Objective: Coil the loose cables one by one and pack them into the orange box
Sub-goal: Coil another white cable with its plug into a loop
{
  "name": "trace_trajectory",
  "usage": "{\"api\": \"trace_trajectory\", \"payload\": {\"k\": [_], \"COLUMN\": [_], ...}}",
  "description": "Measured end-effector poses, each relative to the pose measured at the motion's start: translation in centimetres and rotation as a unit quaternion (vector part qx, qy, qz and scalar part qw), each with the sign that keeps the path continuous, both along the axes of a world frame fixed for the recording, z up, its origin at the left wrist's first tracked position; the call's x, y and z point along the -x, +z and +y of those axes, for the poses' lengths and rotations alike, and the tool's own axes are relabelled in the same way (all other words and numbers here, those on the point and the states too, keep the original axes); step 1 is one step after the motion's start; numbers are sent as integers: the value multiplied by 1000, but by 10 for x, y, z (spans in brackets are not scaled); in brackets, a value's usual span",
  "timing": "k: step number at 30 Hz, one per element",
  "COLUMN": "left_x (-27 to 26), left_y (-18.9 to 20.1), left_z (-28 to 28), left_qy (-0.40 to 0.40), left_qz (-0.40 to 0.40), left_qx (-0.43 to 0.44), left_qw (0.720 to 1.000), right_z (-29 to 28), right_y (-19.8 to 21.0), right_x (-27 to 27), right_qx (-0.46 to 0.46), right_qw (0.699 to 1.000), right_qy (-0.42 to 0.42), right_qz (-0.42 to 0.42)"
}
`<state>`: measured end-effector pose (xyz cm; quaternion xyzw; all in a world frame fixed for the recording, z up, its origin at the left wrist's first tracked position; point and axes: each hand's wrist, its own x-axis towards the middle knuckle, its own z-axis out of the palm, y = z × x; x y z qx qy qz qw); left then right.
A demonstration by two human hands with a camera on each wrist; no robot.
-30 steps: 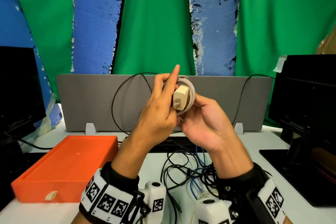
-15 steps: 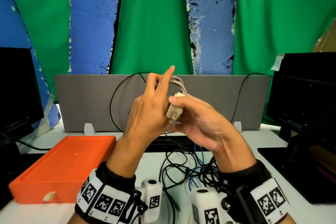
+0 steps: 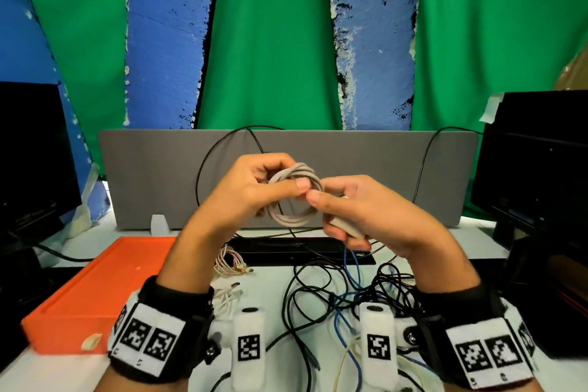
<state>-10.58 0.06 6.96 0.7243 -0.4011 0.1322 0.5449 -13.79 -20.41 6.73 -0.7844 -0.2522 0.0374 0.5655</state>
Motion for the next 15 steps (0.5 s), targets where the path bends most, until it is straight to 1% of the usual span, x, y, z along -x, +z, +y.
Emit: {"api": "trace_trajectory", "payload": {"k": [2,3,5,7,10,12,15], "left_x": [5,7,6,5,0,-5,-6], "left_y": [1,1,2,0,-2,-6,-11], "left_z": [-3,-6,-11,-13,-10,-11,-20], "left_qy": [-47,-42,12,72,116,146,195], "left_qz": [-1,-13,-36,-43,-38,-46,-64], "left_qx": [12,19,31,29,17,15,12], "left_qw": [999,999,999,996,992,988,979], "right_z": [-7,-10,-14,-19,-21,-26,-31], "right_y": [4,6,7,5,3,3,0], "right_x": [3,5,8,8,7,3,-6], "right_qx": [-10,-9,8,32,50,39,0], "right_qw": [1000,1000,1000,999,996,995,994], "right_qy": [4,4,11,33,69,85,100], "right_qz": [-15,-18,-23,-11,14,25,36]}}
